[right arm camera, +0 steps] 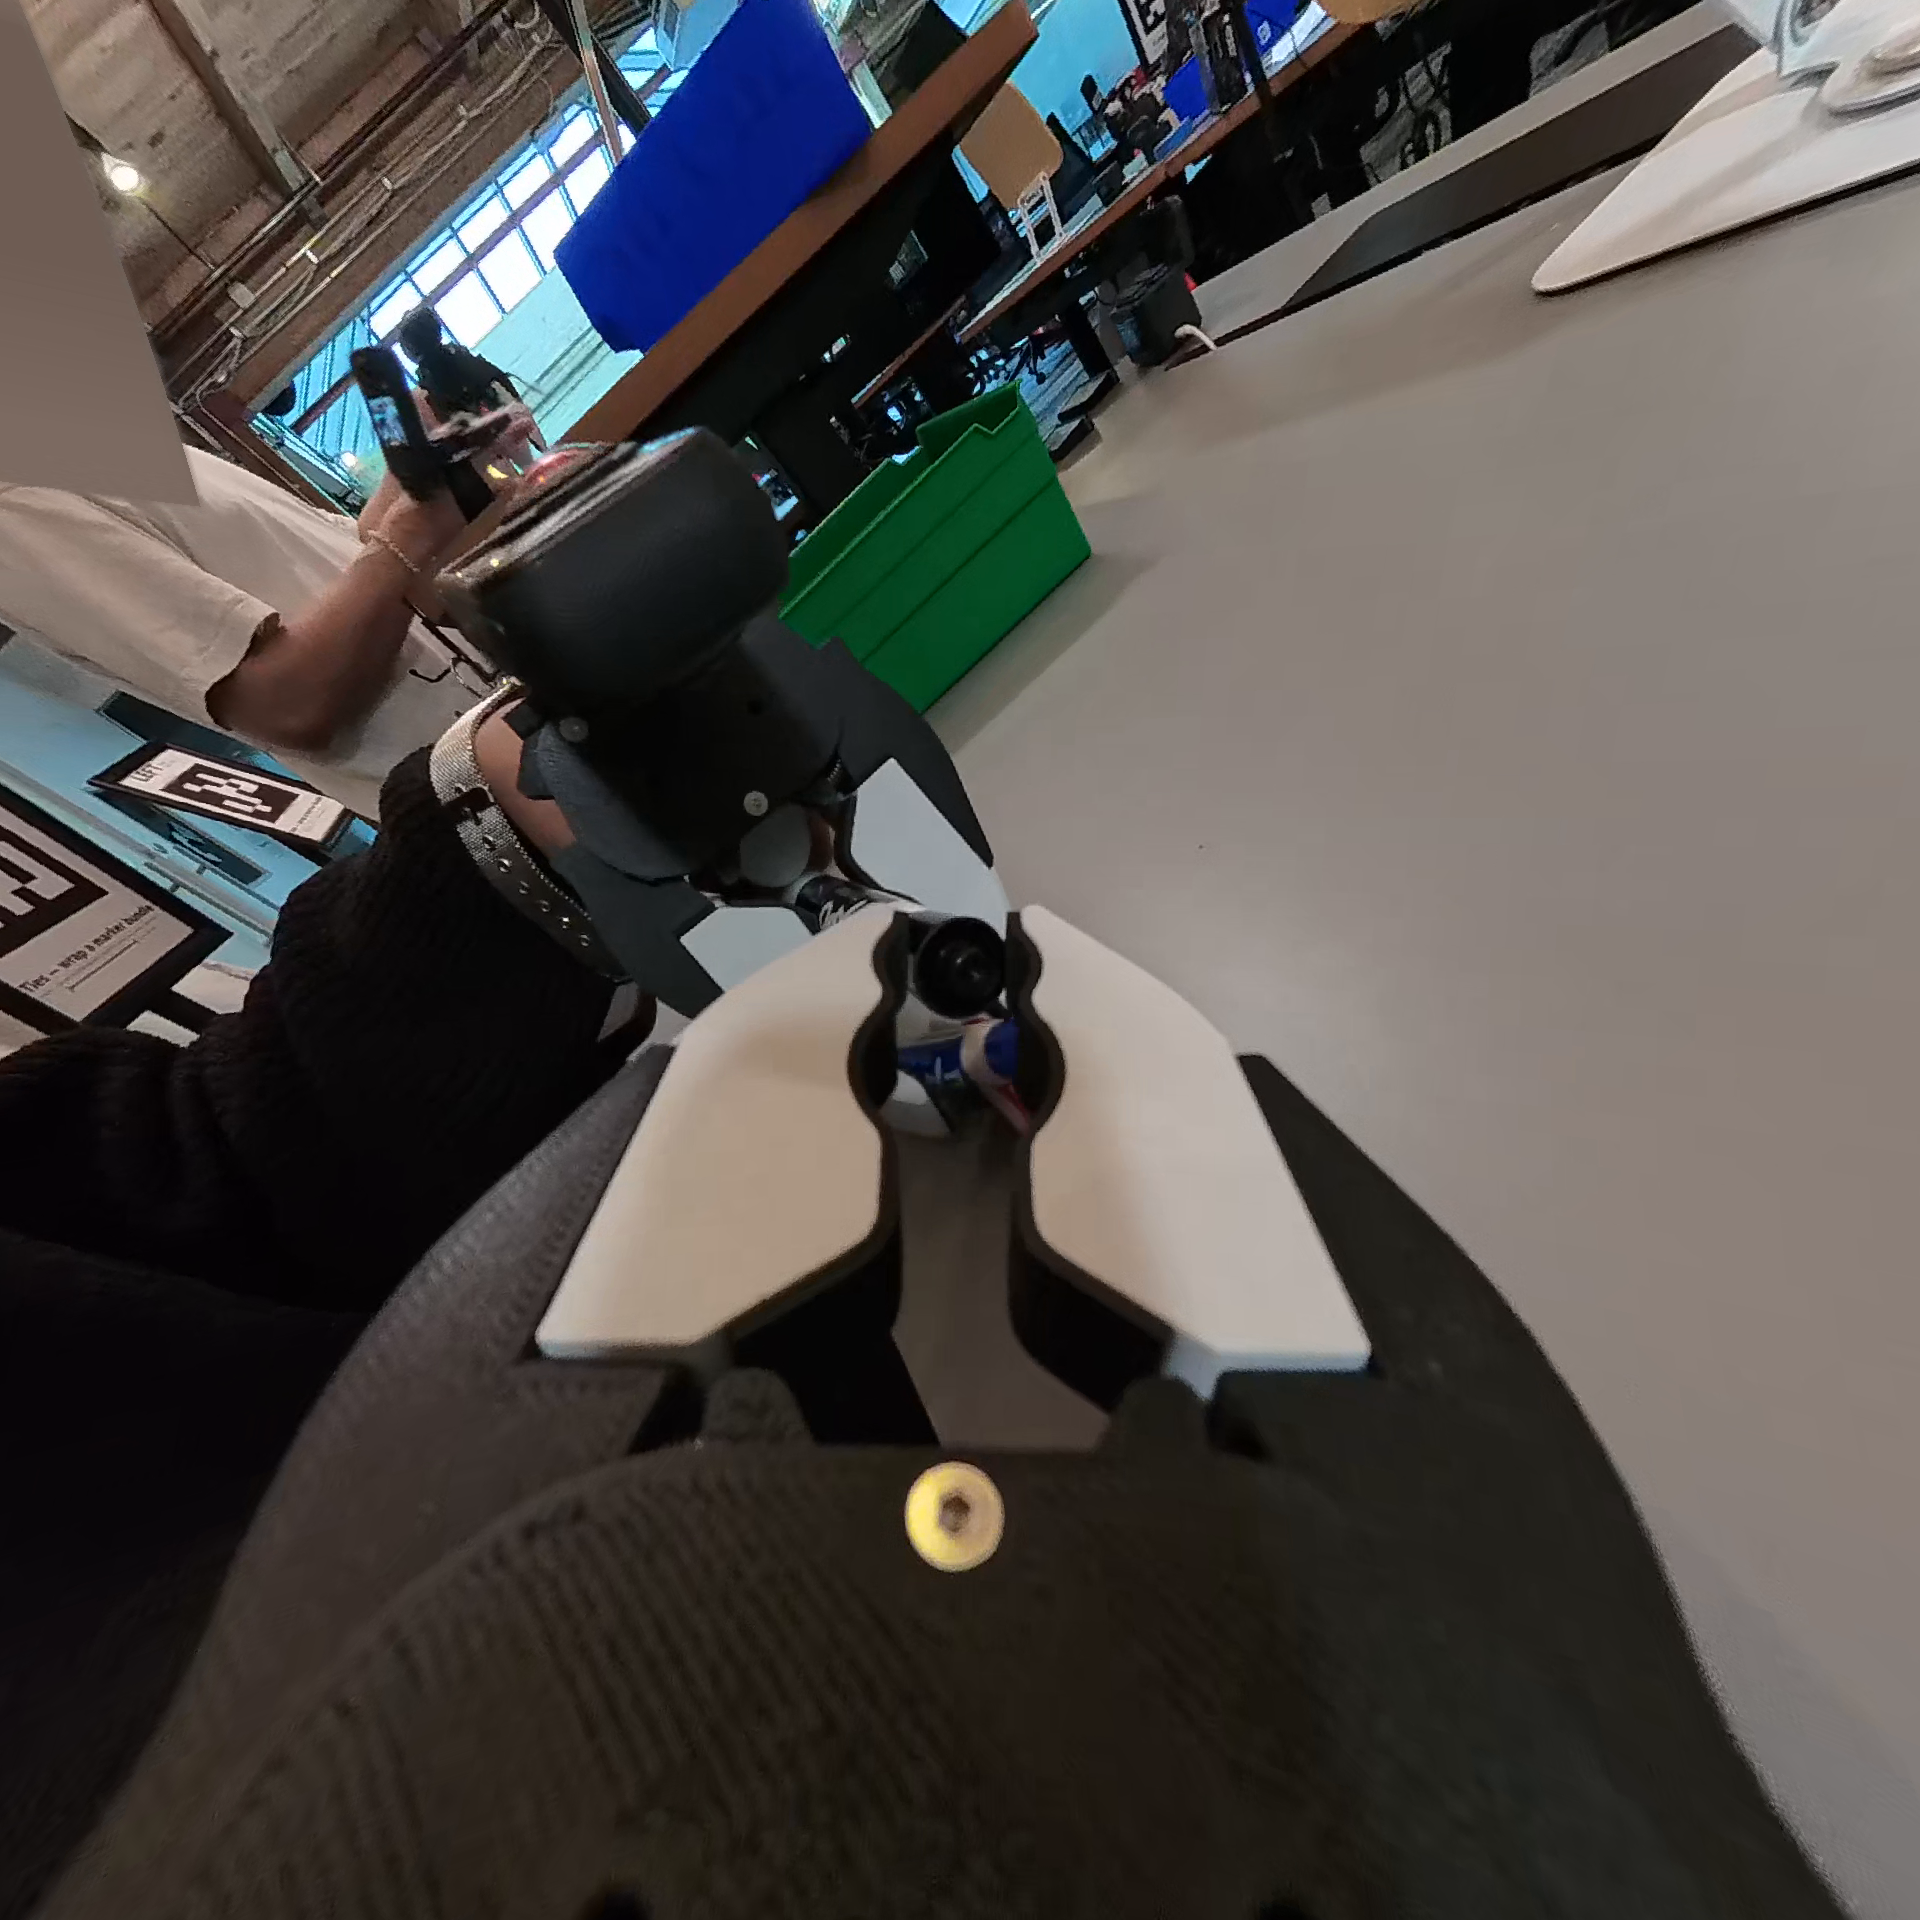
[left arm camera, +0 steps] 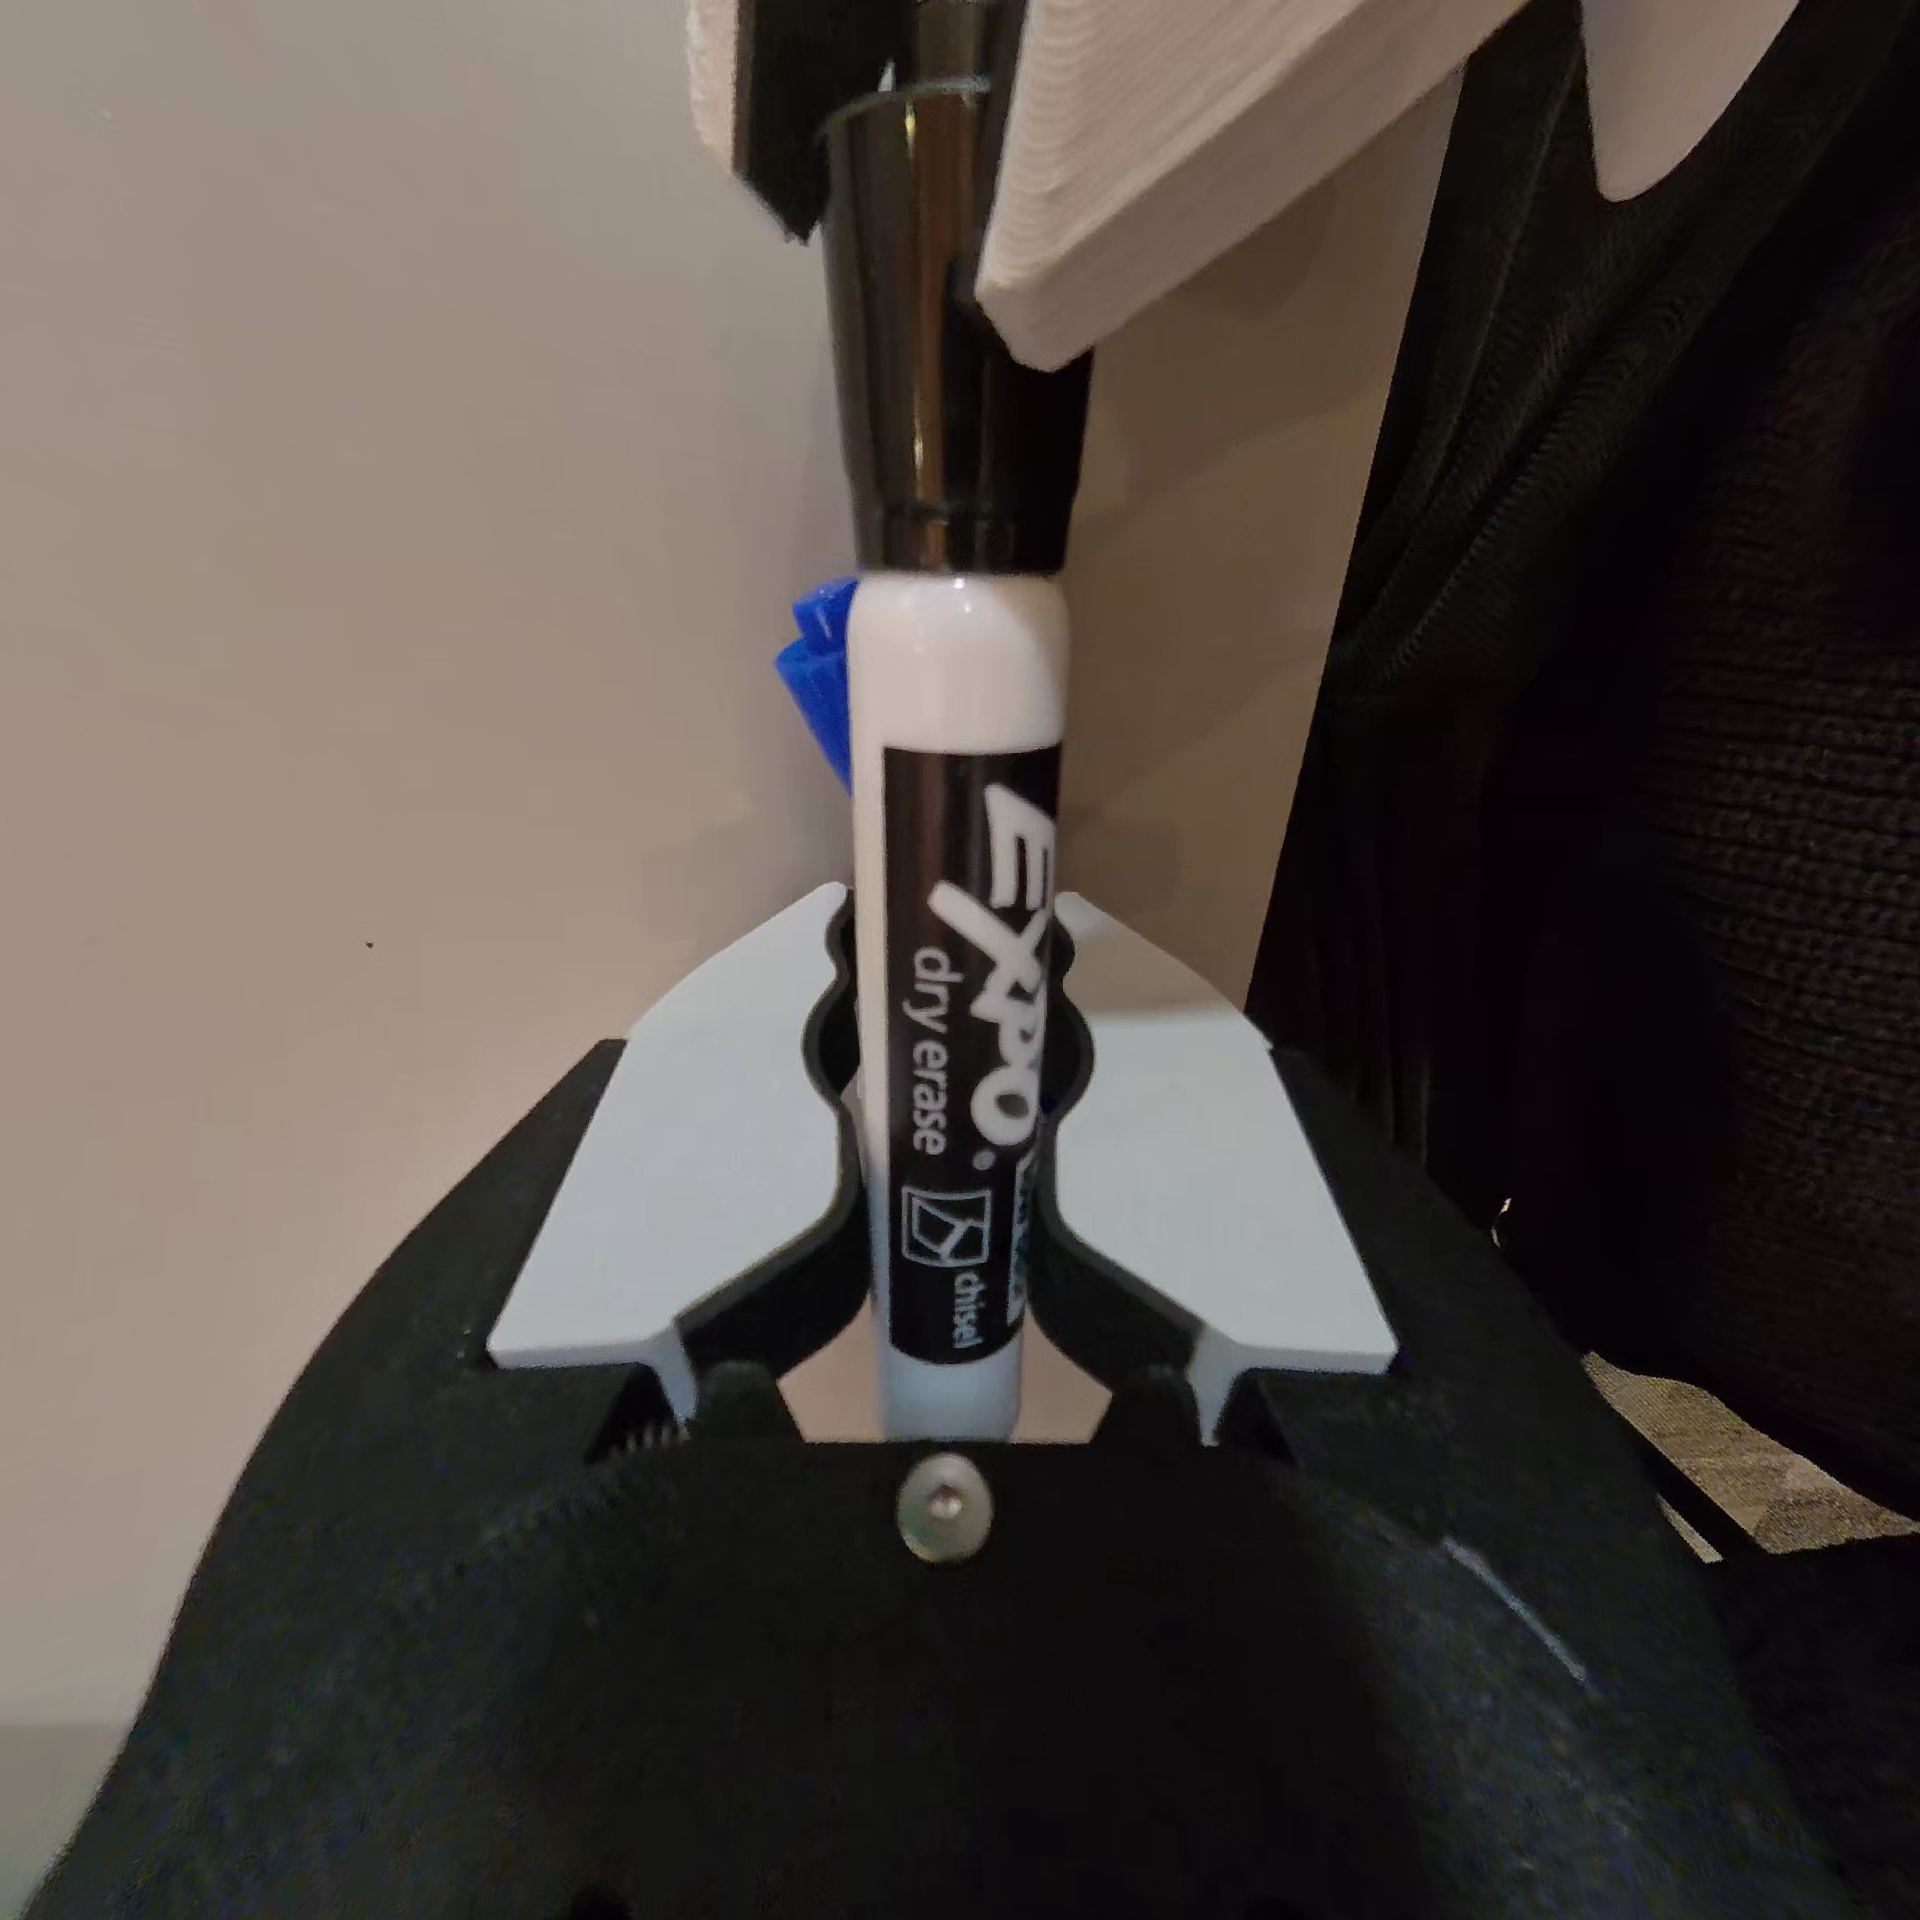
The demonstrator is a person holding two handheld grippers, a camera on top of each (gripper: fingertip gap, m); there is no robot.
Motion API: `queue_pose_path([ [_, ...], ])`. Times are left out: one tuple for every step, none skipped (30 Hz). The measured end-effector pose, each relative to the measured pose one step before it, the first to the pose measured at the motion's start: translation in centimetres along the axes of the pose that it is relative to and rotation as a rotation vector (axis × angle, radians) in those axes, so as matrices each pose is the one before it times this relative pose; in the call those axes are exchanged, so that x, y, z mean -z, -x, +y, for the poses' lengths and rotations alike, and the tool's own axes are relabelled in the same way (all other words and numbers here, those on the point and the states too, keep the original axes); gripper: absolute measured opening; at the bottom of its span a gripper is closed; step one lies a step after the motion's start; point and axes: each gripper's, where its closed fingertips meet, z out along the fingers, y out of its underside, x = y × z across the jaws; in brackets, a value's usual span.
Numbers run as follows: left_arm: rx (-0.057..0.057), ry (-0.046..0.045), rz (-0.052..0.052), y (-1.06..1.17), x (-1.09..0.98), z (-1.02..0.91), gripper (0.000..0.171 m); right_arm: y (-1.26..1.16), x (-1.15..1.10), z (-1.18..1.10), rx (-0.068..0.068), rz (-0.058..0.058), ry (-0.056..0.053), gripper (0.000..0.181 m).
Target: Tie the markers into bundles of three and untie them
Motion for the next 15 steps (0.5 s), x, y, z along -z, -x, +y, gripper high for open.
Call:
queue_pose_path([
  [-0.001,0.00025,-0.0037,0.045,-0.014,-0.013,0.033,-0.024,0.005,-0.028,-0.0087,-0.0031,-0.0027,0.018],
  [-0.0023,-0.001,-0.0092,0.126,-0.022,-0.029,0.033,0.003,0.021,-0.061,-0.008,-0.0032,-0.0053,0.018],
  [-0.0026,-0.0023,-0.015,0.21,-0.032,-0.055,0.033,-0.032,0.013,-0.073,-0.0058,-0.0015,-0.0053,0.017],
  [-0.0002,-0.00095,-0.0093,0.155,-0.029,-0.035,0.033,-0.065,0.015,-0.048,-0.0023,0.0011,-0.0028,0.017],
  [0.0029,0.00027,-0.0036,0.076,-0.05,-0.014,0.033,-0.078,-0.014,-0.027,0.0009,0.0022,-0.0002,0.017],
  [0.0038,-0.00072,-0.0059,0.115,-0.053,-0.017,0.034,-0.066,-0.013,-0.036,0.0019,0.0019,-0.001,0.017],
  [0.0038,-0.00234,-0.0119,0.203,-0.048,-0.022,0.034,-0.057,-0.013,-0.069,0.0017,0.0007,-0.0021,0.017],
  [0.004,0.00086,-0.009,0.158,-0.077,0.027,0.034,-0.046,-0.013,-0.072,0.0008,-0.0015,-0.0019,0.017],
  [0.0043,0.00411,-0.005,0.112,-0.067,0.1,0.035,-0.081,0.017,-0.164,-0.0024,-0.002,-0.0064,0.016],
  [0.0044,0.00193,-0.0076,0.155,-0.077,0.089,0.039,-0.177,0.078,-0.336,-0.0069,0.0011,-0.016,0.016],
  [0.0052,-0.00234,-0.0068,0.175,-0.088,0.064,0.044,-0.232,0.141,-0.411,-0.0122,-0.0013,-0.0192,0.016],
  [0.0075,-0.00353,-0.0017,0.139,-0.104,0.054,0.049,-0.27,0.205,-0.49,-0.017,-0.0039,-0.0198,0.015],
  [0.0075,-0.01088,-0.0033,0.175,-0.033,-0.05,0.049,-0.304,0.301,-0.547,-0.0191,-0.0054,-0.0206,0.014],
  [0.0078,-0.01175,-0.0083,0.276,-0.027,-0.03,0.053,-0.372,0.46,-0.72,-0.0207,-0.0037,-0.0272,0.0],
  [0.0092,-0.01241,-0.001,0.165,-0.005,-0.017,0.056,-0.558,0.547,-0.957,-0.0214,0.0076,-0.0391,0.0],
])
